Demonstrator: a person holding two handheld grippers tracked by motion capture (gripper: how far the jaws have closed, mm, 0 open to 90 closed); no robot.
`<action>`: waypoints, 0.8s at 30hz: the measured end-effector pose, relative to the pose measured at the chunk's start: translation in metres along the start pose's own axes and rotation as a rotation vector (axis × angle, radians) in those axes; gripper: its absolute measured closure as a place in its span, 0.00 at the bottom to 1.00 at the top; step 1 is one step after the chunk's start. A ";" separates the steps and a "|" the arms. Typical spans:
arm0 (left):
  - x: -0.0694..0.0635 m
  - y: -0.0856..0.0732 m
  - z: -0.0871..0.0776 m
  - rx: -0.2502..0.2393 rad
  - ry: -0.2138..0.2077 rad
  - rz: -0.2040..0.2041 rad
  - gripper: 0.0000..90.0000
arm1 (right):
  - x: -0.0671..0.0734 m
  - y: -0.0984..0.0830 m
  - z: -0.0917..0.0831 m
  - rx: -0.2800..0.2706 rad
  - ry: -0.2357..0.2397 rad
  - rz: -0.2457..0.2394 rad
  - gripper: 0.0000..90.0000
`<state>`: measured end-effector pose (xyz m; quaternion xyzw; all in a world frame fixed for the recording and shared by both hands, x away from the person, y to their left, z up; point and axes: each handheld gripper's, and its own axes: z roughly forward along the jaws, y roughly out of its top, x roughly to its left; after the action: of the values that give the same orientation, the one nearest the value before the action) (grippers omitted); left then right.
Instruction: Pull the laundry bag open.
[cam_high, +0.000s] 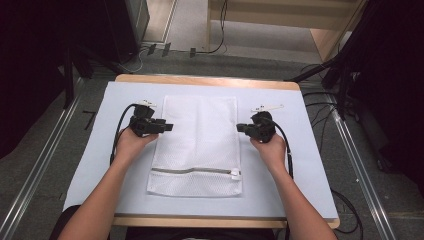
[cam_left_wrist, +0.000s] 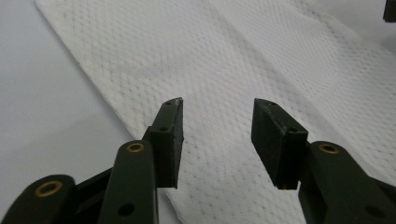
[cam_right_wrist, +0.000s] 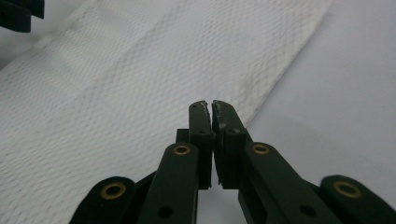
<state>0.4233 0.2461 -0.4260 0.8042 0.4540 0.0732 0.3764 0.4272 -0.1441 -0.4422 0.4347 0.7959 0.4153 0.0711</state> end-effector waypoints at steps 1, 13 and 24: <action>-0.001 0.000 -0.001 0.005 0.001 0.000 0.58 | 0.002 -0.001 -0.001 0.005 0.004 0.001 0.99; -0.012 0.000 -0.011 -0.003 -0.026 0.023 0.54 | 0.026 -0.029 -0.005 0.037 0.053 -0.057 0.99; -0.037 -0.001 -0.021 0.004 -0.076 0.049 0.51 | 0.039 -0.042 -0.024 0.045 0.073 -0.067 0.99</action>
<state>0.3920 0.2290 -0.4034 0.8181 0.4197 0.0507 0.3900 0.3656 -0.1402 -0.4473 0.3937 0.8213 0.4103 0.0459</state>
